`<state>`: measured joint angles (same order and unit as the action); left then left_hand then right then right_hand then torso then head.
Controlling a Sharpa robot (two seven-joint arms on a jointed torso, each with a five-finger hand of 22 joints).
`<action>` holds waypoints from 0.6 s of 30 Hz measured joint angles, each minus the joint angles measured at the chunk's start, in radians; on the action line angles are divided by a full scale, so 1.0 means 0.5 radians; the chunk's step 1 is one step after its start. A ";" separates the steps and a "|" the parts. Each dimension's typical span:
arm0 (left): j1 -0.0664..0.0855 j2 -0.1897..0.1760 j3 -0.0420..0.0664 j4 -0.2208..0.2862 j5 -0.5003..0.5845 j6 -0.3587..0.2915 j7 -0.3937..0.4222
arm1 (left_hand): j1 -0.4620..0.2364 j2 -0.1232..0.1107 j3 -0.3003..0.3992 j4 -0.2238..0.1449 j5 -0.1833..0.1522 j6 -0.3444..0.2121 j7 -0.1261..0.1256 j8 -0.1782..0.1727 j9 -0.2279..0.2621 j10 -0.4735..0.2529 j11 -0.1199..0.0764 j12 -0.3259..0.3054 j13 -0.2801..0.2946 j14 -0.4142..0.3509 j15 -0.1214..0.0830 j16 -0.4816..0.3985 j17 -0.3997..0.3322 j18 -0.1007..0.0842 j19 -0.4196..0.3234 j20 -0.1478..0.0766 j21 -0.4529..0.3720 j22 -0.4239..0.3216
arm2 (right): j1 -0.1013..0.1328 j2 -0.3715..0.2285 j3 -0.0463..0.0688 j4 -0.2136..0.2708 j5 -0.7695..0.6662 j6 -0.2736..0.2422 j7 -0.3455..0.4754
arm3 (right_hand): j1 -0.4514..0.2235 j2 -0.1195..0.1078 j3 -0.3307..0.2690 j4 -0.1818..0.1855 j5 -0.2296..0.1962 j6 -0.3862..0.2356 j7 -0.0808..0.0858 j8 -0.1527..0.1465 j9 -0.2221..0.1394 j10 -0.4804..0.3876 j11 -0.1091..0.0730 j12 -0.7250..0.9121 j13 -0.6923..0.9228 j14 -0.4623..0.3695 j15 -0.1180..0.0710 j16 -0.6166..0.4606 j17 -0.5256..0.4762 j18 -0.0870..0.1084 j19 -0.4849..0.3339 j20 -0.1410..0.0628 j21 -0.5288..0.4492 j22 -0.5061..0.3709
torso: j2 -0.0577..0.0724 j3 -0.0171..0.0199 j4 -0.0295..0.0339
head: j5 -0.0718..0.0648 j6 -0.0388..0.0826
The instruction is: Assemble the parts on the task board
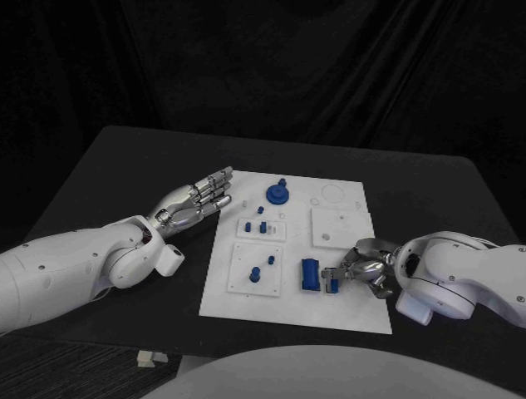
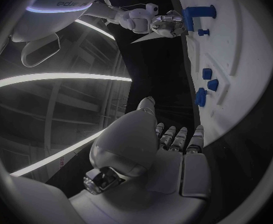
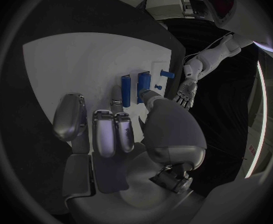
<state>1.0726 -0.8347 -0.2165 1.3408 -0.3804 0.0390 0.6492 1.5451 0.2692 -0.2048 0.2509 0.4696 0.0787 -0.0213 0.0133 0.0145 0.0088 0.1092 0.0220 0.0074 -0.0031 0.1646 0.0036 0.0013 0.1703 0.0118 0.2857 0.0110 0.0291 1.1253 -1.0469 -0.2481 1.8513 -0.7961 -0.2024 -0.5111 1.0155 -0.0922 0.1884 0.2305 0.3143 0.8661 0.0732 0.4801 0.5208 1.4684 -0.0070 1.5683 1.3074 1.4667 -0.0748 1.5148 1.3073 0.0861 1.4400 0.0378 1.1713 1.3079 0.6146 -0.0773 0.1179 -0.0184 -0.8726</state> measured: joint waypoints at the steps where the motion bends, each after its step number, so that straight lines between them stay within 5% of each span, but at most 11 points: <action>1: -0.001 0.000 0.000 -0.001 0.000 0.001 -0.001 | 0.000 0.000 0.000 0.000 0.000 -0.004 0.004 0.000 0.000 0.000 0.000 0.000 0.000 0.000 0.000 0.000 0.000 0.000 0.000 0.000 0.000 0.000 | 0.000 -0.001 0.000 0.001 -0.001 -0.001 0.001 | -0.004 0.004 -0.002 0.003 -0.011 0.000 0.000 0.003 0.002 0.000 0.000 0.000 0.000 0.000 0.000 0.000 0.000 0.000 0.000 0.000 0.000 0.000 | 0.000 0.0002 0.000 | 0.001 0.000; 9: -0.004 0.000 0.000 -0.005 0.000 0.006 -0.008 | 0.000 0.000 0.008 -0.008 0.000 0.000 0.015 0.000 0.000 0.000 0.000 0.000 0.000 0.007 0.007 0.000 0.000 0.000 0.002 0.002 0.000 0.000 | 0.000 -0.018 0.000 0.017 -0.007 -0.018 0.012 | -0.054 0.054 -0.094 0.072 -0.075 0.017 -0.017 0.099 0.080 0.000 0.000 0.000 0.000 0.000 0.000 0.000 0.000 0.000 0.000 0.000 0.000 0.000 | 0.000 0.0008 -0.001 | 0.005 0.000; 18: -0.009 0.000 0.000 -0.009 0.000 0.012 -0.018 | 0.000 0.000 0.012 -0.012 0.002 0.007 0.022 0.000 0.002 0.007 0.007 0.000 0.000 0.007 0.007 0.000 0.000 0.000 0.007 0.007 0.000 0.000 | 0.000 -0.036 0.000 0.029 -0.013 -0.055 0.026 | -0.047 0.101 -0.203 0.110 -0.063 -0.097 -0.076 0.437 0.433 -0.010 -0.040 0.000 0.000 -0.002 -0.024 0.000 0.000 0.000 0.008 -0.022 0.000 0.000 | 0.000 0.0019 0.000 | 0.007 0.000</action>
<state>1.0682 -0.8347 -0.2165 1.3365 -0.3804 0.0448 0.6403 1.5451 0.2692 -0.1989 0.2449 0.4708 0.0823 -0.0104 0.0133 0.0156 0.0123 0.1126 0.0220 0.0073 0.0005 0.1682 0.0036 0.0015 0.1703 0.0155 0.2894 0.0110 0.0289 1.1253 -1.0648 -0.2480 1.8659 -0.8026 -0.2300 -0.4979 0.9921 -0.0416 0.0870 0.2857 0.2826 0.8176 0.0354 0.6986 0.7373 1.4633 -0.0270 1.5683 1.3073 1.4659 -0.0868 1.5148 1.3073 0.0862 1.4438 0.0268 1.1713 1.3077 0.6145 -0.0763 0.1177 -0.0148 -0.8726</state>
